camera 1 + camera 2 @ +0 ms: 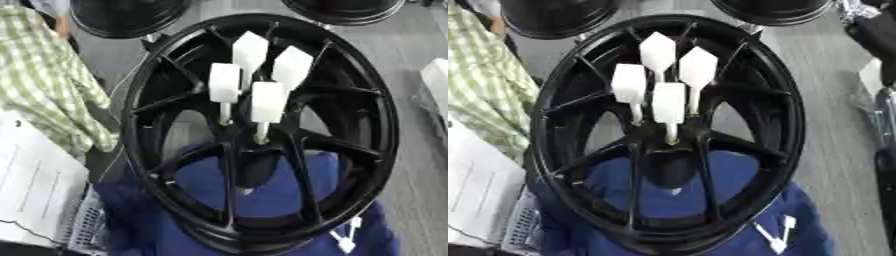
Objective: Pull the pin out of the wheel hub.
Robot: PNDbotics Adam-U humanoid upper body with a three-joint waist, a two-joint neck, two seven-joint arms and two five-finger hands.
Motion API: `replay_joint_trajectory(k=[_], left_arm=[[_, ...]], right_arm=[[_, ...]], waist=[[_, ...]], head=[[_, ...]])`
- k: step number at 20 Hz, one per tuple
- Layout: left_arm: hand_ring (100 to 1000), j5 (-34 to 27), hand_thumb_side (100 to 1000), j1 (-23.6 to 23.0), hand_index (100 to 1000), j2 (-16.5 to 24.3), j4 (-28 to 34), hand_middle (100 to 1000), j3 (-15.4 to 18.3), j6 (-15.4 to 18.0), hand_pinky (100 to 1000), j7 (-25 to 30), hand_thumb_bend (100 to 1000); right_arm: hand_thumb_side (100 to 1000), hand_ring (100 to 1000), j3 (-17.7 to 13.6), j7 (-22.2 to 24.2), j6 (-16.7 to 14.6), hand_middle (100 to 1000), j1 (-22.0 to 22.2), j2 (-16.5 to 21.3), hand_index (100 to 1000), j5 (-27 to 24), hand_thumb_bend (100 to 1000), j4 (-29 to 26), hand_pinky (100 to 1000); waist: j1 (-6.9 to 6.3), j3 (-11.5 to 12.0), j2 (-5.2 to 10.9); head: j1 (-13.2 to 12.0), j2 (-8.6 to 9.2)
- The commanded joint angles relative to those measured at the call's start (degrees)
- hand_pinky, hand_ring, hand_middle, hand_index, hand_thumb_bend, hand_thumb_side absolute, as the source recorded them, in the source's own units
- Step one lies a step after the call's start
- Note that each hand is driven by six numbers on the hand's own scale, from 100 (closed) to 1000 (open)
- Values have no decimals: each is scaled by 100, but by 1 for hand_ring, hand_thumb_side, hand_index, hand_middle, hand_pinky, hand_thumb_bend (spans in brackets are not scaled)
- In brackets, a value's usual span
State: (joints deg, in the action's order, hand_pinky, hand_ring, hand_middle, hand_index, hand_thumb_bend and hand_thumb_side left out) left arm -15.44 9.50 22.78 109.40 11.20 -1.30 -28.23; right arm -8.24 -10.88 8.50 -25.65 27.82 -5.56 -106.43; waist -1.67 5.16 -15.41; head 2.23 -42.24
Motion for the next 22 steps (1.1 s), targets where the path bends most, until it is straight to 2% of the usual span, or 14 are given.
replay_joint_trajectory(k=[1,10,13,14,18,19,21,22], left_arm=[[736,33,650,-22,813,285,107,714,93,4,783,-47,546],[734,79,650,-95,813,477,184,714,111,-44,782,-99,544],[734,89,646,-73,813,530,206,714,108,-54,782,-98,545],[734,90,650,-67,813,541,212,714,107,-56,782,-98,544],[734,92,650,-64,813,551,222,714,107,-63,782,-101,544],[734,105,649,-71,812,579,231,714,98,-64,783,-93,543],[733,131,648,-86,812,681,250,714,103,-73,782,-92,542],[734,142,648,-82,812,705,255,714,115,-75,782,-103,541]], right_arm=[[240,786,71,163,-42,693,-157,735,785,-157,440,-41,846],[234,791,326,752,-235,701,-629,2454,787,-915,460,-65,851],[260,791,428,1092,-297,701,-886,2965,784,-1118,458,-72,854],[232,791,462,1228,-316,701,-977,3107,784,-1146,453,-63,854],[232,791,475,1443,-363,701,-1093,3243,784,-1195,453,12,854],[250,800,501,1472,-385,716,-1125,3274,786,-1181,494,-7,860],[247,802,709,1610,-480,721,-1338,3486,784,-1055,494,-190,863],[269,803,851,1698,-493,719,-1473,3628,784,-968,525,-254,864]], waist=[[16,-3,77],[58,2,-87],[74,3,-123],[79,4,-132],[82,2,-141],[108,14,-147],[157,19,-175],[173,26,-182]], head=[[22,1],[114,78],[139,109],[145,120],[148,130],[161,143],[163,174],[189,178]])
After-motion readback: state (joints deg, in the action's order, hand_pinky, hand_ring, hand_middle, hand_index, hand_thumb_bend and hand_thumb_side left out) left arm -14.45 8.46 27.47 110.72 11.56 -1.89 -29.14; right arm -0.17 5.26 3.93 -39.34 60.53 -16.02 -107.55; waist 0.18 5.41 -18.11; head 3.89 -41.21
